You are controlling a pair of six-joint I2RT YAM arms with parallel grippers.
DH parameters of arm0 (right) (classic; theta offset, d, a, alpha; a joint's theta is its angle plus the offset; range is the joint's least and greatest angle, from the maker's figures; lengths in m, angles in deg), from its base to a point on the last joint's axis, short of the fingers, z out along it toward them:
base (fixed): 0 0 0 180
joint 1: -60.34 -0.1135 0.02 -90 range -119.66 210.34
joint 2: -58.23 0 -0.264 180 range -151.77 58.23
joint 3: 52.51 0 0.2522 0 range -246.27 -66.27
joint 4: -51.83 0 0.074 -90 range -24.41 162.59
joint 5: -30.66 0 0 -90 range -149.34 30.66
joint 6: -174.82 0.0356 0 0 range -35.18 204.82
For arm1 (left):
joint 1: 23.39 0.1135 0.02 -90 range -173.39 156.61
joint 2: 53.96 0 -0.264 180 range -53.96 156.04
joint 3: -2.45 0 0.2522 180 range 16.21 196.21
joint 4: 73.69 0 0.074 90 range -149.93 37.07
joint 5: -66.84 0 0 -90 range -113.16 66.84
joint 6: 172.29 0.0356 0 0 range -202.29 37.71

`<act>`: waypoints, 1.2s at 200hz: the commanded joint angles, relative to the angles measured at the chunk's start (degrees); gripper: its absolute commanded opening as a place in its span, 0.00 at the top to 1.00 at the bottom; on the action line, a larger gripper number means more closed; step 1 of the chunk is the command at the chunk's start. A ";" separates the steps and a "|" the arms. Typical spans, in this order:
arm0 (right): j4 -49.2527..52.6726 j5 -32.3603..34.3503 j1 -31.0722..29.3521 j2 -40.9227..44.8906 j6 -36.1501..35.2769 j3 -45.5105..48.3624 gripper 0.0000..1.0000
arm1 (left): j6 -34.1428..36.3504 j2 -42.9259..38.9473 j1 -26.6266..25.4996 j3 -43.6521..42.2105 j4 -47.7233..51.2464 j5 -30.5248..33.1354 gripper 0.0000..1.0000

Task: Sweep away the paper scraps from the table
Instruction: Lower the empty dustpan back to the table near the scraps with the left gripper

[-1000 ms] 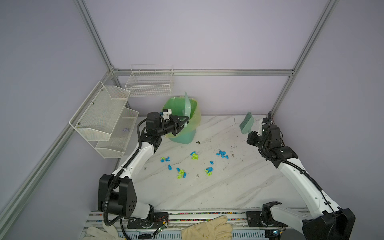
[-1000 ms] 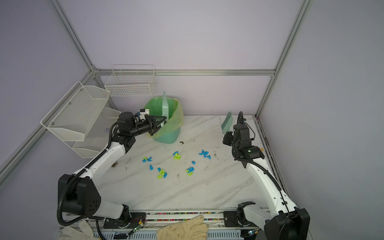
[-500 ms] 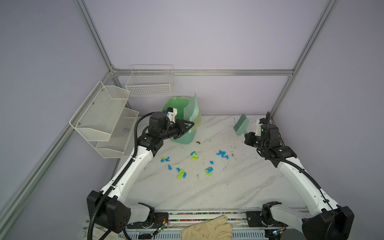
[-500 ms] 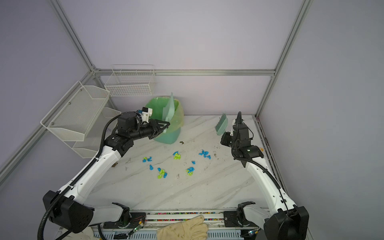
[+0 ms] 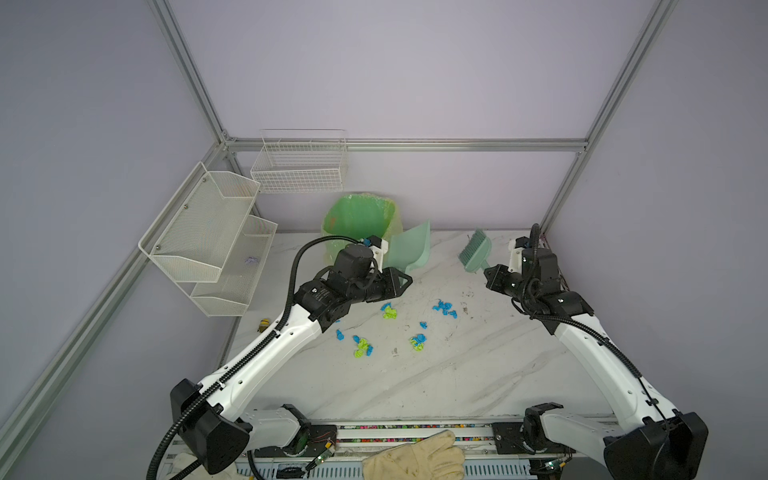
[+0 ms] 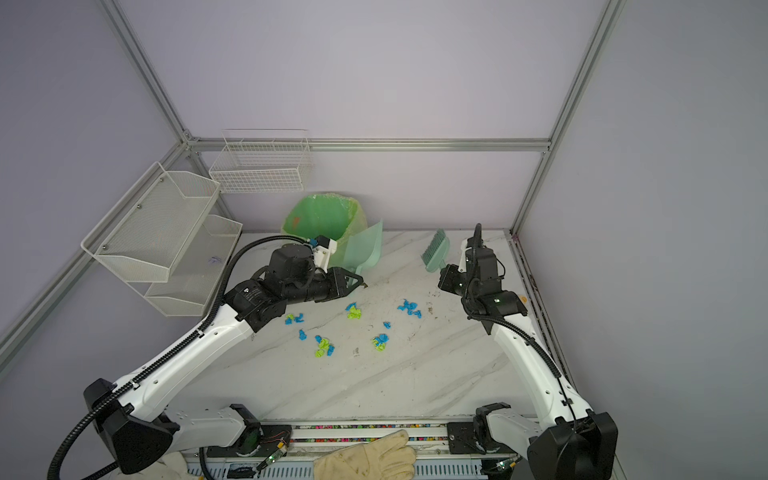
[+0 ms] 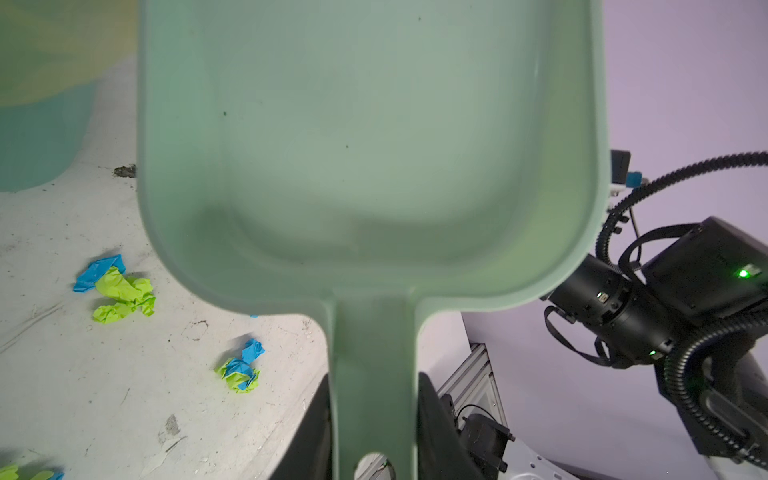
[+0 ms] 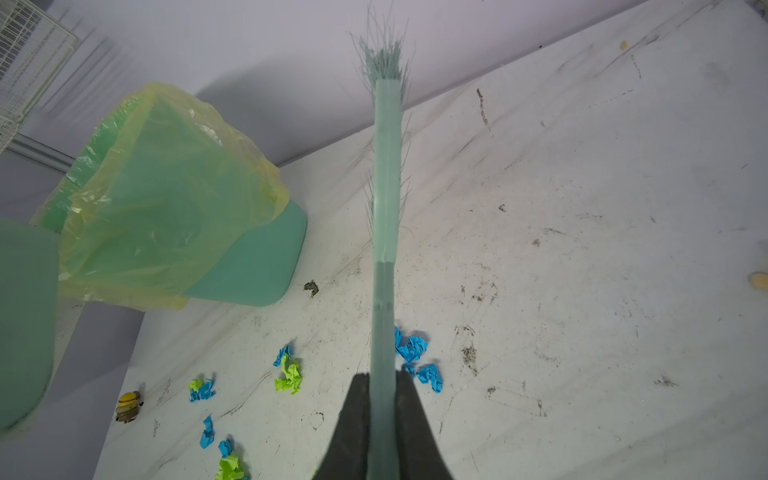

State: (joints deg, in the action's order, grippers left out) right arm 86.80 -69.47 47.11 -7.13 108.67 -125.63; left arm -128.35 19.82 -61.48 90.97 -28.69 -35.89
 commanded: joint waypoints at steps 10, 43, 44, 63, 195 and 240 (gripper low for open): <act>-0.83 -2.60 -0.11 0.60 0.69 -0.94 1.00 | 3.95 -2.45 -3.53 5.85 1.65 9.35 0.99; 0.86 -3.66 -0.16 2.53 0.59 -0.70 1.00 | 5.27 -3.04 -7.22 6.24 2.71 14.12 0.99; 0.90 -3.71 -0.19 2.57 0.58 -0.64 1.00 | 5.28 -3.03 -7.33 6.26 2.74 14.26 0.99; 1.74 -4.30 -0.13 3.08 0.33 0.16 1.00 | 5.63 -2.59 -9.78 5.70 3.86 16.00 0.99; 2.93 -9.39 -0.20 2.81 0.44 5.45 1.00 | 4.58 -1.25 -15.97 -6.35 6.07 24.80 1.00; 1.65 -12.28 -0.19 2.89 2.13 7.44 1.00 | 4.79 -0.68 -15.97 -7.57 9.23 28.30 1.00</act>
State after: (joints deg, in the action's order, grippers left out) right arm 89.75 -79.41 47.11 -4.70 109.72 -118.81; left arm -124.50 19.49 -77.17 85.62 -20.05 -11.17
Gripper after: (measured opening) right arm 0.121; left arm 0.249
